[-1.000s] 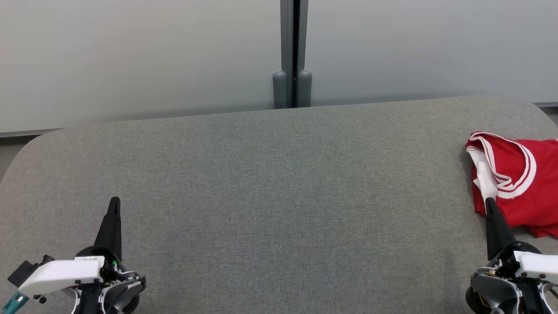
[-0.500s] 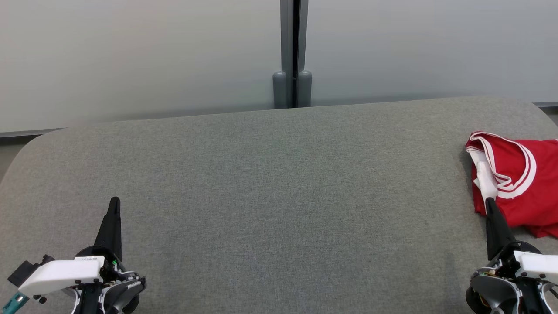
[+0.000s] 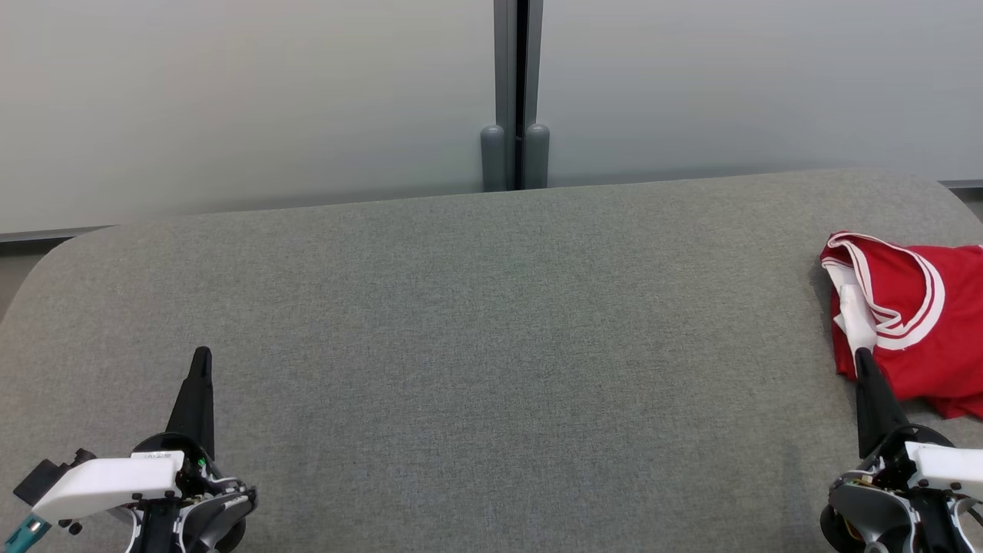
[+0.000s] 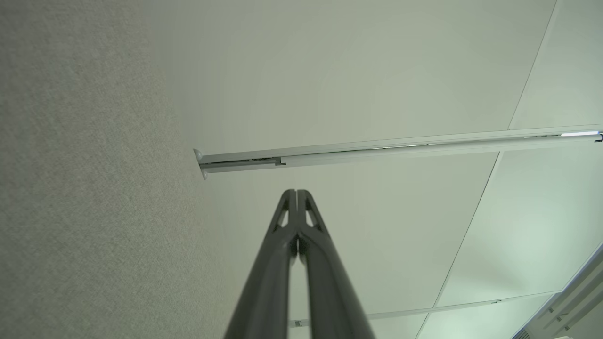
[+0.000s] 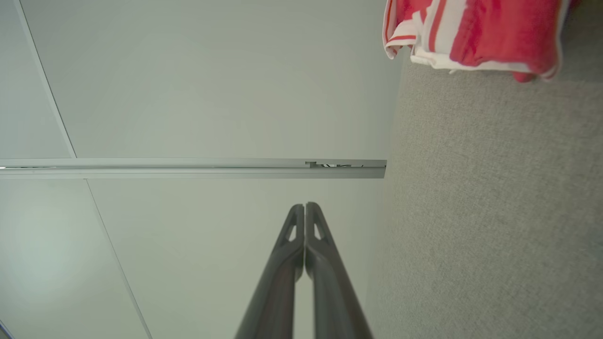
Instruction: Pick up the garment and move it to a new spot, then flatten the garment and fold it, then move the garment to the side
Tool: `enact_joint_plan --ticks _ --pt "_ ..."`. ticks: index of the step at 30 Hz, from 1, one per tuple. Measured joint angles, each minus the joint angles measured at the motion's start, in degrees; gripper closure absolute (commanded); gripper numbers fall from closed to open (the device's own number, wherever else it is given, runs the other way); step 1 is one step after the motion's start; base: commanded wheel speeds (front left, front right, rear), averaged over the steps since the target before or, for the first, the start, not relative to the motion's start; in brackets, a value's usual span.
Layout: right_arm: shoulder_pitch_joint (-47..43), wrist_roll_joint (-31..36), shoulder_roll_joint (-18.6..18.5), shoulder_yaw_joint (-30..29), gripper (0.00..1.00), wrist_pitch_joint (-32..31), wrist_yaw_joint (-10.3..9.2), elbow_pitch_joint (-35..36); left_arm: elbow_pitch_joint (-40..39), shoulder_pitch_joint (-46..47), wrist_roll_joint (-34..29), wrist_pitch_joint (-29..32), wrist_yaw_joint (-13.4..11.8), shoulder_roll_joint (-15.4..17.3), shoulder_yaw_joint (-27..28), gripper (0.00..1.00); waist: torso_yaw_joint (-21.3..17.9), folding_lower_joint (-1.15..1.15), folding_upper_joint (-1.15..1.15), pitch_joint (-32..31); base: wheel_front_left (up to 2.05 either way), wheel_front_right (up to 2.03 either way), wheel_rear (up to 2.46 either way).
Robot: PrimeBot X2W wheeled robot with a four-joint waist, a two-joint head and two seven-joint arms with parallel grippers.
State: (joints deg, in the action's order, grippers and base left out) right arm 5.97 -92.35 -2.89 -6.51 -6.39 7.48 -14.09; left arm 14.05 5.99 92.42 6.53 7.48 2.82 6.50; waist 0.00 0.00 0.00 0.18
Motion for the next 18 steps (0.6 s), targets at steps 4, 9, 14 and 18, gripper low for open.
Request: enact_joint_plan --ticks 4,9,14,18 --pt "0.0 0.0 0.01 -0.01 1.0 0.0 0.0 0.0 0.0 0.0 0.0 0.0 0.0 0.0 0.01 1.0 0.0 0.0 0.0 0.0 0.0 0.0 0.0" --pt "0.0 0.0 0.01 -0.01 1.0 0.0 0.0 0.0 0.0 0.0 0.0 0.0 0.0 0.0 0.01 1.0 0.0 0.0 0.0 0.0 0.0 0.0 0.0" --pt "0.0 0.0 0.01 -0.02 1.0 0.0 0.0 0.0 0.0 0.0 0.0 0.0 0.0 -0.01 0.02 1.0 0.0 0.0 0.0 0.0 0.0 0.0 0.0" --pt "0.01 0.0 0.01 -0.02 1.0 0.0 0.0 0.0 0.0 0.0 0.0 0.0 0.0 -0.01 0.02 1.0 0.0 0.0 0.0 0.0 0.0 0.0 0.0"
